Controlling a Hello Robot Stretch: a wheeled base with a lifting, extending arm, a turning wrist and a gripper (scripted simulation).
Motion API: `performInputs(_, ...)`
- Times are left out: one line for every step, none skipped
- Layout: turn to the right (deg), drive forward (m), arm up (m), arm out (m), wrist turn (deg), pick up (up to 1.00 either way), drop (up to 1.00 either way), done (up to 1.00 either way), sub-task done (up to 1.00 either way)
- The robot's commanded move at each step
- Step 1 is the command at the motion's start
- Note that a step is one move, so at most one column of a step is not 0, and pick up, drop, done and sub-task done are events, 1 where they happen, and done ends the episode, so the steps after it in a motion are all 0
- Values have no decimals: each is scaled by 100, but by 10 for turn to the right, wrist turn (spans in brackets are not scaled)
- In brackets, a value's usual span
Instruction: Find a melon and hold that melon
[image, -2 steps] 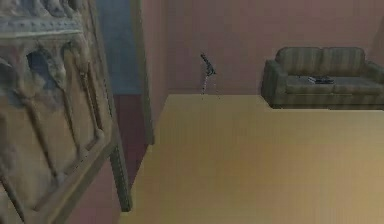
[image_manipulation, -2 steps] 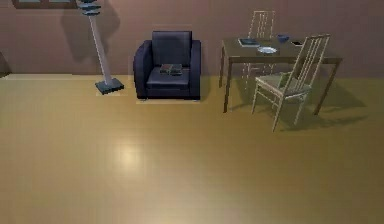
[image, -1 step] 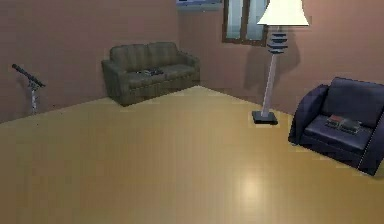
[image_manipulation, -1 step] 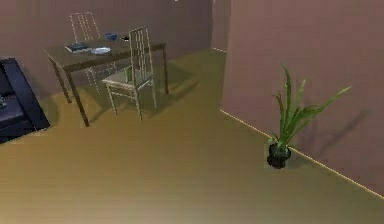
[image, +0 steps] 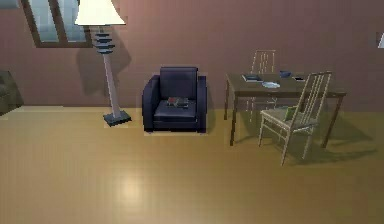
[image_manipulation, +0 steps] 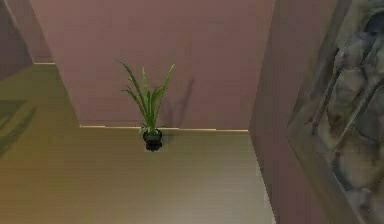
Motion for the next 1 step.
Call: performInputs(0,15,0,0,0,0,0,0,0)
